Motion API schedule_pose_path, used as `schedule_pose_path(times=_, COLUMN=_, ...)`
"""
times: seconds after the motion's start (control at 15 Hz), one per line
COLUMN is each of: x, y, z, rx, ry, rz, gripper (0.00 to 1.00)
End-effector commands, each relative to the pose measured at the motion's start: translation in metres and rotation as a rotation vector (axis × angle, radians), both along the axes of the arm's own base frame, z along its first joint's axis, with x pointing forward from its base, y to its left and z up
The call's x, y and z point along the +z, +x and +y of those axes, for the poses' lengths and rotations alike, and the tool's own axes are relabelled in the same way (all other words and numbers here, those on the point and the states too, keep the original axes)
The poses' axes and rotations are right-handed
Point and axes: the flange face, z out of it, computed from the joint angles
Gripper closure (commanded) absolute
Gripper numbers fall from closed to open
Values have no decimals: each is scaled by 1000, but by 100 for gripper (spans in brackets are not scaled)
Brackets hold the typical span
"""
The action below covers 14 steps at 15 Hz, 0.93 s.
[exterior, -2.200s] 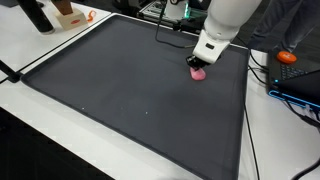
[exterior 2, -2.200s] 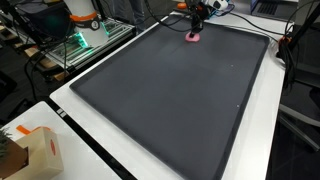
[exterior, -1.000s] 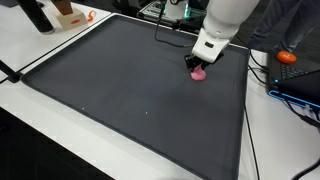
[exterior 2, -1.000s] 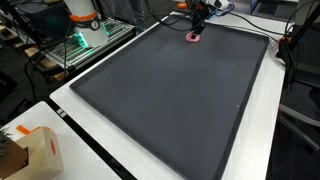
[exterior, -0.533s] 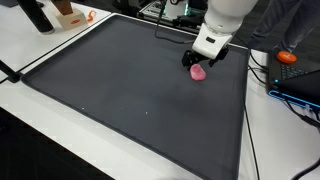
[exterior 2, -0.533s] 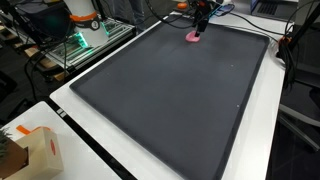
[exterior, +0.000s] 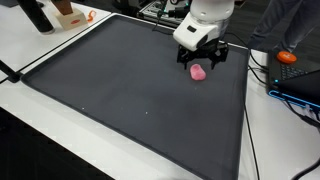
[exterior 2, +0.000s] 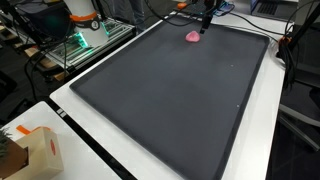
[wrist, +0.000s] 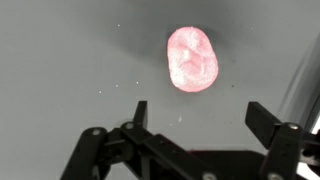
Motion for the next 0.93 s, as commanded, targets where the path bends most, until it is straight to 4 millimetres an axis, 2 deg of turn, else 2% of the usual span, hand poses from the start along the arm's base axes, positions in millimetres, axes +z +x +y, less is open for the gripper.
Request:
schedule_pose_path(times=0.0, x=-8, y=12, z=-22, rx=-180, ry=-19, rz=77, gripper=0)
schedule_pose_path(times=0.4, x=-26, y=9, z=-62, rx=-423, ry=-62, rz=247, gripper=0)
schedule_pose_path(times=0.87, x=-46, y=1, z=-102, rx=-716, ry=49, rz=407, gripper=0)
